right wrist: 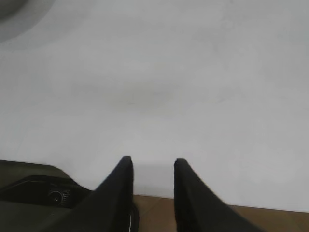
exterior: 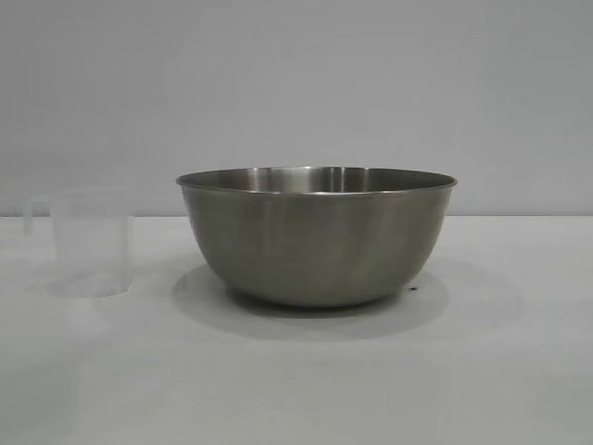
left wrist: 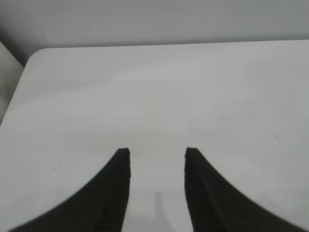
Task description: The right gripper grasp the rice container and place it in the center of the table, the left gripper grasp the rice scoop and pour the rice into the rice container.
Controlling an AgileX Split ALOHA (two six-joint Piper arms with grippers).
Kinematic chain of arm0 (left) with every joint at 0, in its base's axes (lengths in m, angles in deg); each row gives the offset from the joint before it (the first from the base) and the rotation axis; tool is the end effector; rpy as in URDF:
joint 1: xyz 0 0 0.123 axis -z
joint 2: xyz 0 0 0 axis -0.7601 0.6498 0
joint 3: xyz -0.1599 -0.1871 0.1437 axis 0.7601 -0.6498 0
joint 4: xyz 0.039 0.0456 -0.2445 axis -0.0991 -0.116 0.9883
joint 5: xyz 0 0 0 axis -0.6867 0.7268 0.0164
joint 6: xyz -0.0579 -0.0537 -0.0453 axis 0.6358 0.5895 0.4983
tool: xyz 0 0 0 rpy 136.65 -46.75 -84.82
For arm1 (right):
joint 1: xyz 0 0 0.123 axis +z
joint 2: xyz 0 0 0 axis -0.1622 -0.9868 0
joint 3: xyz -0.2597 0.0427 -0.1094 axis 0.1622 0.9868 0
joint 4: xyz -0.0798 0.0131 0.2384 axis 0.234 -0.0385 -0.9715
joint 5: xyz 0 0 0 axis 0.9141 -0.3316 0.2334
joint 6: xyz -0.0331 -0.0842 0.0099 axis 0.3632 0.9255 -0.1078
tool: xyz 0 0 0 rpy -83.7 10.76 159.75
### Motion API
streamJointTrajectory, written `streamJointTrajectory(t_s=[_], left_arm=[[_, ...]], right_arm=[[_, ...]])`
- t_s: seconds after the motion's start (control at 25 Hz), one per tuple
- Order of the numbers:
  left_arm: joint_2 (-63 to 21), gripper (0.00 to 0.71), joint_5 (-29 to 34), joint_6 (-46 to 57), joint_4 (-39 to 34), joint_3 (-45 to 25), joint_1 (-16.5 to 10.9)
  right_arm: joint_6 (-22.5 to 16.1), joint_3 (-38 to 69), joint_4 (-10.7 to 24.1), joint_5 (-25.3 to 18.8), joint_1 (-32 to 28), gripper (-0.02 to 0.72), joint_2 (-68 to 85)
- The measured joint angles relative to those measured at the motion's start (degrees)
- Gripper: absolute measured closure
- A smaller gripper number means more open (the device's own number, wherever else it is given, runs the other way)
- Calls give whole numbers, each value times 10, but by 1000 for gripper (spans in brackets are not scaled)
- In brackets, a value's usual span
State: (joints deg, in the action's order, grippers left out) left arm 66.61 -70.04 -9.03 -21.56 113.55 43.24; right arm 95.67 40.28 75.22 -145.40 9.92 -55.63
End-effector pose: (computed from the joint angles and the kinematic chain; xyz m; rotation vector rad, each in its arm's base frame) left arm 0.3281 0.0349 0.2329 -0.0177 2.1523 0.1033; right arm 0.0567 0.0070 0.2587 -0.1844 2.5454 0.0499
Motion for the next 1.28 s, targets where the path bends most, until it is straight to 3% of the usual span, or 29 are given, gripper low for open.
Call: streamJointTrajectory(t_s=[0.12,0.2,0.52,0.8,1.04,1.28], left_arm=[[0,484,32,-150,138,9,5],[1,484,70,-206,180,27,13],[1,484,233,-214,200,127,19],[1,484,352,-229,246,149,19],[1,484,405,-274,313,149,19],[0,484,427,-278,317,149,19]], right_arm=[[0,0,0,0,0,496,0],[0,0,0,0,0,496,0],[0,0,0,0,0,496,0],[0,0,0,0,0,496,0],[0,0,0,0,0,496,0],[0,0,0,0,0,496,0]])
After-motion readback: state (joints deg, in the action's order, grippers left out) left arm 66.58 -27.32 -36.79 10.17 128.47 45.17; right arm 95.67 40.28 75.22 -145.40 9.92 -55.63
